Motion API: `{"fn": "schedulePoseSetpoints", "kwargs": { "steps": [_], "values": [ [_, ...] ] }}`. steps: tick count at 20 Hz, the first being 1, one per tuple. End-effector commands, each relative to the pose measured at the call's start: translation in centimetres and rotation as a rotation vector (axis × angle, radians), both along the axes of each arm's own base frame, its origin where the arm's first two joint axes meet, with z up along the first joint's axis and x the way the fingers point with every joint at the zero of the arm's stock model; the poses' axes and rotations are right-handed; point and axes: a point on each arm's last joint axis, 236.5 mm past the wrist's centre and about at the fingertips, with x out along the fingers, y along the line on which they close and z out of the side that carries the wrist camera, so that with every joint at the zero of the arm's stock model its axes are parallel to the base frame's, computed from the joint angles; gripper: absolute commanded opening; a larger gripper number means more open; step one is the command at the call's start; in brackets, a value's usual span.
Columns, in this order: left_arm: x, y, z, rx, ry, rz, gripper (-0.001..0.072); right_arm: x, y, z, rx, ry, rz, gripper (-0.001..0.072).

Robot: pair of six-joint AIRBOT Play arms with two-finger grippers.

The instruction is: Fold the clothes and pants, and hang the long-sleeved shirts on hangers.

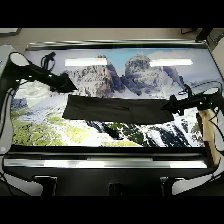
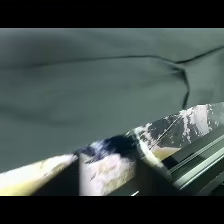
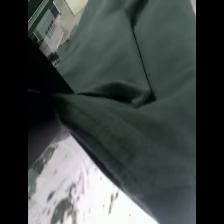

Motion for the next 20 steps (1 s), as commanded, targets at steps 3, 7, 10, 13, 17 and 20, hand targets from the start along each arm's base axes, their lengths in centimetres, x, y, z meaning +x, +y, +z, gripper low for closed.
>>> {"fn": "schedulePoseSetpoints", "kwargs": {
  "steps": [3, 7, 10, 13, 17, 20],
  "values": [
    [0.1, -13.1, -4.2, -0.018, -0.127, -0.144, 0.0026, -0.8, 4.0, 9.1, -0.029, -0.129, 0.027, 0.0054],
    [-3.2, -20.7, -9.8, -0.031, -0.019, -0.173, 0.0025, -2.4, 7.3, 15.6, -0.047, -0.239, 0.032, 0.0054],
    [-6.2, -23.7, -13.0, -0.009, 0.070, -0.193, 0.0025, -3.9, 8.5, 19.5, -0.046, -0.305, 0.016, 0.0054],
    [-5.2, -27.0, -14.6, -0.054, 0.102, -0.021, 0.0025, -5.8, 9.3, 22.9, -0.023, -0.354, 0.001, 0.0054],
    [-6.3, -35.7, -11.8, -0.336, 0.169, 0.155, 0.0024, -7.3, 9.6, 24.9, -0.020, -0.369, -0.033, 0.0055],
    [-9.4, -41.6, -10.4, -0.479, 0.230, 0.250, 0.0024, -7.7, 9.6, 24.7, -0.018, -0.340, -0.036, 0.0056]
  ]
}}
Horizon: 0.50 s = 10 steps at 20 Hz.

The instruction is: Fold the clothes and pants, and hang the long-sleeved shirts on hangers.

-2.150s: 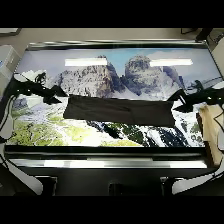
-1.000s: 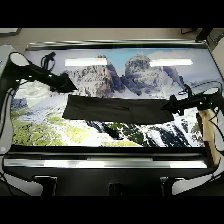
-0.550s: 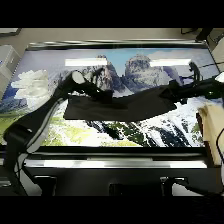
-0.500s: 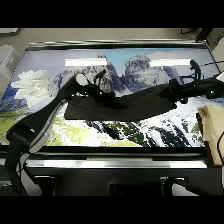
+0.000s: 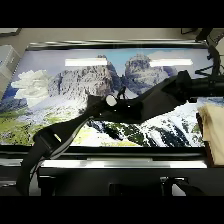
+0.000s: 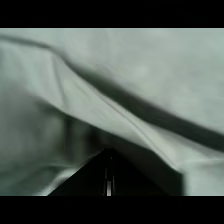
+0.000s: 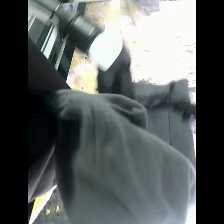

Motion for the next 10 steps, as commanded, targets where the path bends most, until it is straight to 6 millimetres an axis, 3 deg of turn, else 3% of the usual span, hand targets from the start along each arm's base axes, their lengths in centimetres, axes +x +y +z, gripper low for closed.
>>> {"fn": "schedulePoseSetpoints", "kwargs": {
  "steps": [1, 4, 6, 8, 10],
  "values": [
    [-2.0, -6.1, 1.4, -0.171, 0.103, 0.174, 0.0024, -0.7, 0.1, 0.4, 0.007, 0.018, -0.013, 0.0056],
    [-2.5, -6.1, 0.5, -0.155, 0.061, 0.125, 0.0024, -0.4, -1.0, -0.5, -0.048, 0.024, -0.037, 0.0056],
    [-0.7, -3.7, 0.8, -0.135, -0.028, 0.033, 0.0021, -0.1, -1.2, -1.4, -0.060, 0.043, -0.028, 0.0055],
    [2.0, 1.3, 0.7, -0.048, -0.105, -0.055, 0.0020, 0.7, -0.3, -1.8, -0.010, 0.045, 0.009, 0.0055],
    [5.6, 8.5, 1.4, 0.101, -0.199, -0.112, 0.0020, 2.1, 1.5, -2.1, 0.052, 0.037, 0.036, 0.0054]
  ]
}}
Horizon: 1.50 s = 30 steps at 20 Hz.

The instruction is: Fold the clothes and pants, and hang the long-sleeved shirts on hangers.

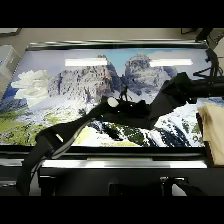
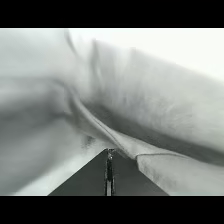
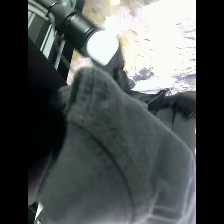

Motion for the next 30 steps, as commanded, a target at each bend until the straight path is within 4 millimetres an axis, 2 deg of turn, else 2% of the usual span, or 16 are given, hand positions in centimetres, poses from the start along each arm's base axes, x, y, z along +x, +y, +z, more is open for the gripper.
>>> {"fn": "schedulePoseSetpoints", "kwargs": {
  "steps": [1, 4, 6, 8, 11, 12, 14, 16, 17, 20, 22, 24, 25, 26, 28, 30],
  "values": [
    [4.5, 11.3, 1.0, 0.237, -0.157, -0.109, 0.0021, 2.3, 2.9, -0.7, 0.081, -0.017, 0.044, 0.0055],
    [9.0, 21.9, 7.4, 0.336, -0.266, -0.017, 0.0021, 5.7, 9.2, -3.4, 0.184, 0.005, 0.067, 0.0055],
    [9.9, 26.7, 12.8, 0.334, -0.344, 0.036, 0.0022, 7.5, 13.7, -7.1, 0.250, 0.073, 0.067, 0.0055],
    [9.2, 30.2, 18.0, 0.343, -0.441, 0.057, 0.0023, 8.4, 18.0, -11.9, 0.307, 0.175, 0.054, 0.0056],
    [7.1, 31.9, 23.6, 0.349, -0.557, 0.058, 0.0024, 7.8, 24.0, -18.1, 0.433, 0.373, 0.026, 0.0065],
    [6.5, 32.0, 24.8, 0.345, -0.580, 0.059, 0.0024, 7.6, 25.2, -19.7, 0.462, 0.413, 0.013, 0.0151],
    [5.5, 31.6, 26.1, 0.340, -0.604, 0.050, 0.0024, 8.2, 25.8, -20.3, 0.528, 0.420, 0.009, 0.0588],
    [5.2, 31.6, 26.2, 0.341, -0.602, 0.041, 0.0024, 9.7, 23.4, -17.9, 0.581, 0.365, 0.030, 0.0582],
    [5.2, 31.7, 26.0, 0.348, -0.598, 0.037, 0.0024, 10.7, 20.7, -16.3, 0.585, 0.325, 0.041, 0.0582],
    [5.4, 32.3, 25.5, 0.382, -0.598, 0.038, 0.0024, 12.6, 8.9, -13.7, 0.476, 0.235, -0.024, 0.0587],
    [5.4, 32.4, 25.4, 0.388, -0.598, 0.039, 0.0024, 10.3, -0.8, -16.6, 0.219, 0.315, -0.105, 0.0589],
    [5.4, 32.4, 25.4, 0.387, -0.598, 0.039, 0.0024, 4.3, -8.9, -21.4, -0.090, 0.519, -0.142, 0.0636],
    [5.4, 32.4, 25.4, 0.387, -0.598, 0.039, 0.0024, 2.1, -9.9, -22.9, -0.136, 0.586, -0.125, 0.0636],
    [5.4, 32.4, 25.4, 0.387, -0.598, 0.039, 0.0024, 1.0, -9.3, -24.3, -0.124, 0.608, -0.103, 0.0637],
    [5.4, 32.4, 25.4, 0.386, -0.596, 0.040, 0.0024, 1.2, -5.5, -26.4, -0.004, 0.544, -0.072, 0.0635],
    [5.4, 32.3, 25.4, 0.385, -0.594, 0.041, 0.0024, 2.8, -1.4, -26.7, 0.135, 0.446, -0.054, 0.0634]
  ]
}}
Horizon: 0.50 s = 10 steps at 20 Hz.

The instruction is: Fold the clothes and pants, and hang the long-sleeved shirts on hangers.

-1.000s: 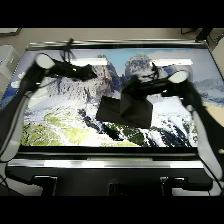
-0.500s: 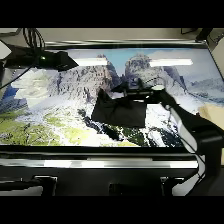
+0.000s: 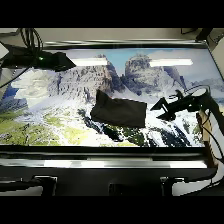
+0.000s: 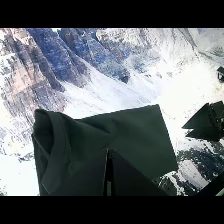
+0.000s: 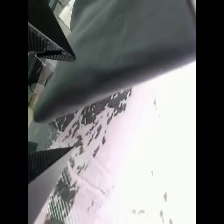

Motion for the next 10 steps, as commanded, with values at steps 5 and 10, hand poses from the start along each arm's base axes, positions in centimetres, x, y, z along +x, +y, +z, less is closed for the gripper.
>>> {"fn": "schedulePoseSetpoints", "kwargs": {
  "steps": [5, 10],
  "values": [
    [0.0, 0.0, 0.0, -0.007, 0.008, 0.007, 0.0024, 1.1, 8.5, -1.3, 0.230, -0.141, 0.039, 0.0581],
    [0.0, 0.0, 0.0, -0.006, 0.008, 0.006, 0.0025, 4.8, 7.8, 2.8, 0.252, -0.264, 0.018, 0.0053]
  ]
}}
